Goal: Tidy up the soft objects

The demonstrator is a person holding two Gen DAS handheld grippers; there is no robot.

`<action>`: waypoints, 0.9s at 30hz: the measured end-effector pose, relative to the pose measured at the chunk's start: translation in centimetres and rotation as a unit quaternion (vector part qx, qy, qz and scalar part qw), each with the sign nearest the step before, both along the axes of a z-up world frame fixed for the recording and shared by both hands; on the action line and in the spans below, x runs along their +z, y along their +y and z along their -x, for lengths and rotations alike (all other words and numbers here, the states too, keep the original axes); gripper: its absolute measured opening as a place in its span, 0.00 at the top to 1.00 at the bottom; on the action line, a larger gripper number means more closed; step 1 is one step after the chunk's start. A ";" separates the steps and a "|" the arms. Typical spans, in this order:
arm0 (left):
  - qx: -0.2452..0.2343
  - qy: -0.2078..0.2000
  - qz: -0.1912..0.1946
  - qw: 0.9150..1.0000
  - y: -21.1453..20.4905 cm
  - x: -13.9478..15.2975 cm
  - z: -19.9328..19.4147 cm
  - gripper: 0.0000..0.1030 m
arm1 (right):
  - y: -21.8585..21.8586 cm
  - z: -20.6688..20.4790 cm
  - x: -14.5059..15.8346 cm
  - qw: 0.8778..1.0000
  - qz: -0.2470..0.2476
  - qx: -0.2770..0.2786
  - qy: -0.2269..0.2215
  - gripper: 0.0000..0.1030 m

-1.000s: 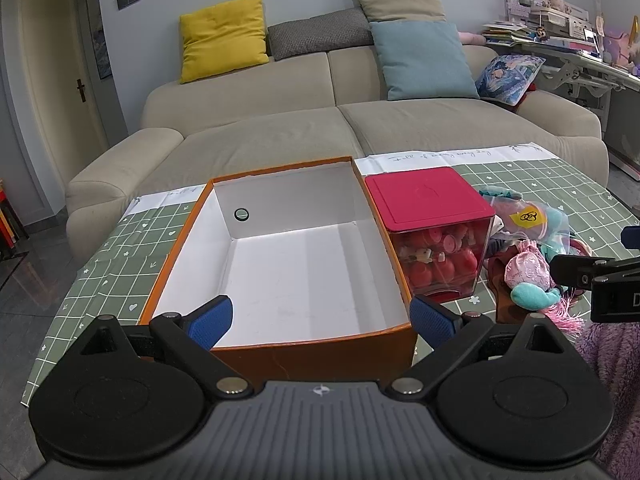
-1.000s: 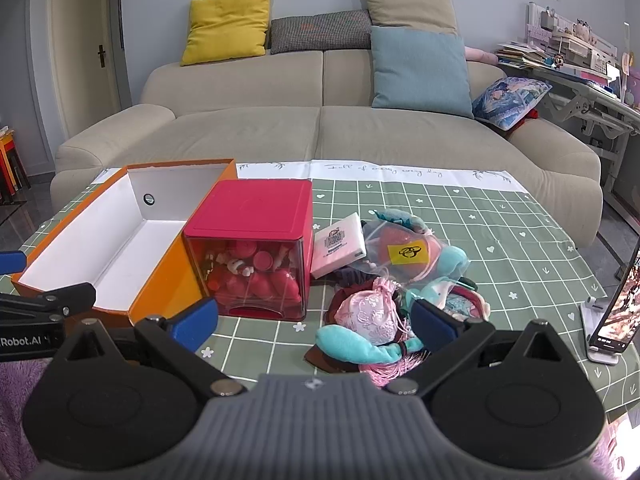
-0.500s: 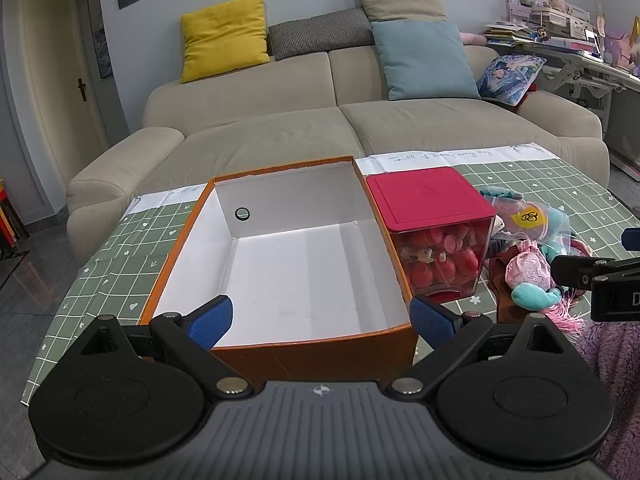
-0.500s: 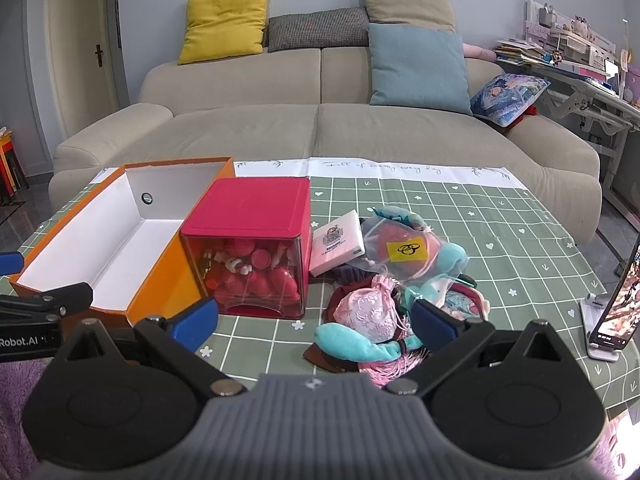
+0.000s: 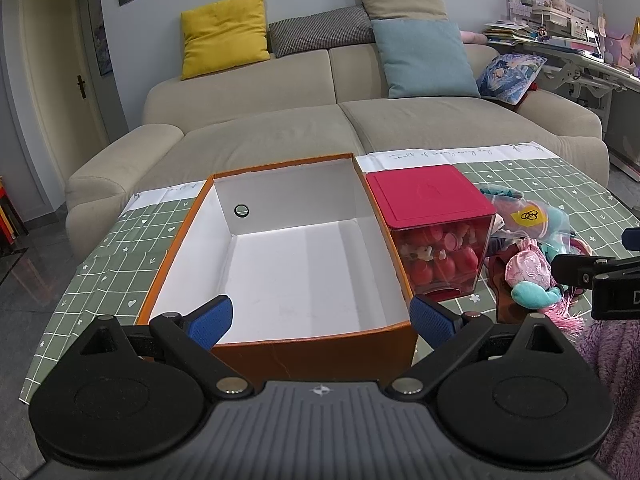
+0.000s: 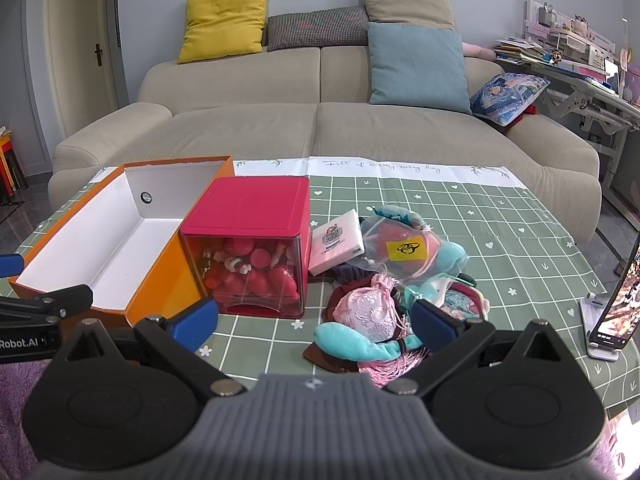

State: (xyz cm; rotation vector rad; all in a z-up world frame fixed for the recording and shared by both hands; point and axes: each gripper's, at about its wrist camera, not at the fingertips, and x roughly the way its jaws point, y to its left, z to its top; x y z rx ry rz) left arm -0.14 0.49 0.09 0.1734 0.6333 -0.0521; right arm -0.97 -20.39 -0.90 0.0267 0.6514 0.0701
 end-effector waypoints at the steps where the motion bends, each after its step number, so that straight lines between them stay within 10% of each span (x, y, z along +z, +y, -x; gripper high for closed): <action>1: 0.000 0.000 0.000 1.000 0.0 0.0 0.0 0.00 | 0.0 0.0 0.0 1.000 0.000 0.000 0.000 0.02; 27: 0.000 0.000 0.000 1.000 -0.1 -0.1 0.0 0.00 | 0.1 0.0 -0.3 1.000 0.001 -0.001 0.006 0.02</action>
